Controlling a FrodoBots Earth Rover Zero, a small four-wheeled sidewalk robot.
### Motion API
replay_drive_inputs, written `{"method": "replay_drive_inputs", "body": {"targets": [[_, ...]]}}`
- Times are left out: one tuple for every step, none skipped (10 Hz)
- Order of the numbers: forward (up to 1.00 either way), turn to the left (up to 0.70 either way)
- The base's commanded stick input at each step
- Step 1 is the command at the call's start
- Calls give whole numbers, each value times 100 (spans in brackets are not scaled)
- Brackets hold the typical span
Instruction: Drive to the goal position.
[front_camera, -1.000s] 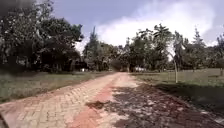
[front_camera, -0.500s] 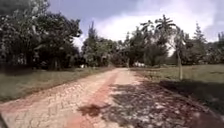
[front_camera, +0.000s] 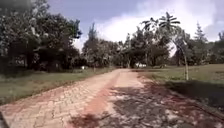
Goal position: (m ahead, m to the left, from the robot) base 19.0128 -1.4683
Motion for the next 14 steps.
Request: {"method": "replay_drive_inputs", "body": {"targets": [[70, 0], [70, 0], [70, 0], [70, 0], [70, 0], [70, 0], [70, 0], [70, 0], [70, 0], [70, 0], [70, 0], [70, 0], [70, 0], [70, 0]]}}
